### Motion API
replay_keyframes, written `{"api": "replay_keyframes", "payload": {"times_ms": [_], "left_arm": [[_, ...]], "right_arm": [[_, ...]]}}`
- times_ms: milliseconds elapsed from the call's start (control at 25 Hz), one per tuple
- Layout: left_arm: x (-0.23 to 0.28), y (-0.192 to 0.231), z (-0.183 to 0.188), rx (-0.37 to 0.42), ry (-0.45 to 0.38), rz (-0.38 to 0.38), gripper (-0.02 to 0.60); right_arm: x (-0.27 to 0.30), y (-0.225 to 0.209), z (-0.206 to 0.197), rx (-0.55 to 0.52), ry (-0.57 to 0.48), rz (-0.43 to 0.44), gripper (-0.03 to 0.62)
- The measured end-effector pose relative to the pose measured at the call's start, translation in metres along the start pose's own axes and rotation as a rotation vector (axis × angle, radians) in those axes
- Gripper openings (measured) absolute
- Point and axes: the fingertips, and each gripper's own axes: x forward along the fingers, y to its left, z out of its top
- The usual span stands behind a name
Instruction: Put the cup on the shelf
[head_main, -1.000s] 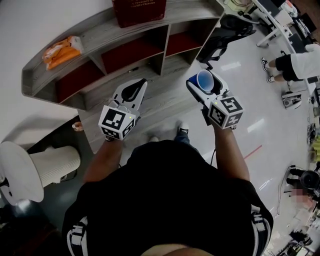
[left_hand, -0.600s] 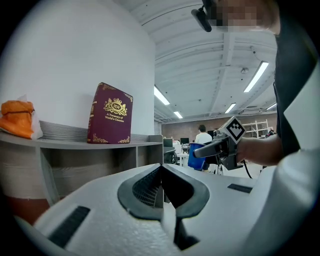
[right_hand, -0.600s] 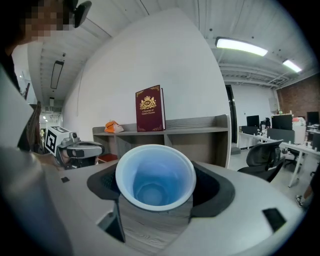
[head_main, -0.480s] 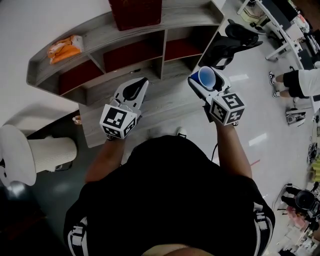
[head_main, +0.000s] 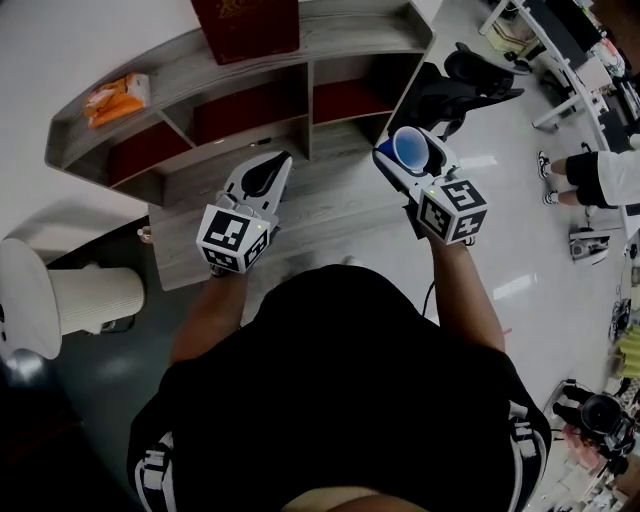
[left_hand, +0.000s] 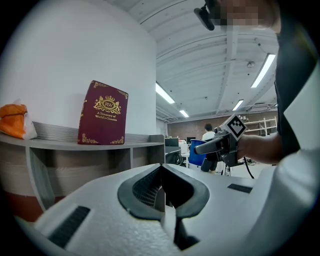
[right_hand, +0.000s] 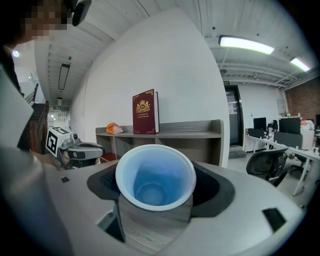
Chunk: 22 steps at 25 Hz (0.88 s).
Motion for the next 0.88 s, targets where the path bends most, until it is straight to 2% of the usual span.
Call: {"api": "replay_keyframes", "payload": {"times_ms": [400, 880], "left_arm": [[0.03, -0.012, -0.008, -0.008, 0.021, 0.039, 0.018], [0.058, -0.012, -0.022, -0.024, 0.061, 0.077, 0.018]], "right_arm": [[0.005, -0.034, 0.001, -0.037, 0.019, 0.045, 0.38], [0.04, -0.064, -0.007, -0.046, 0.053, 0.11, 0.38]]}}
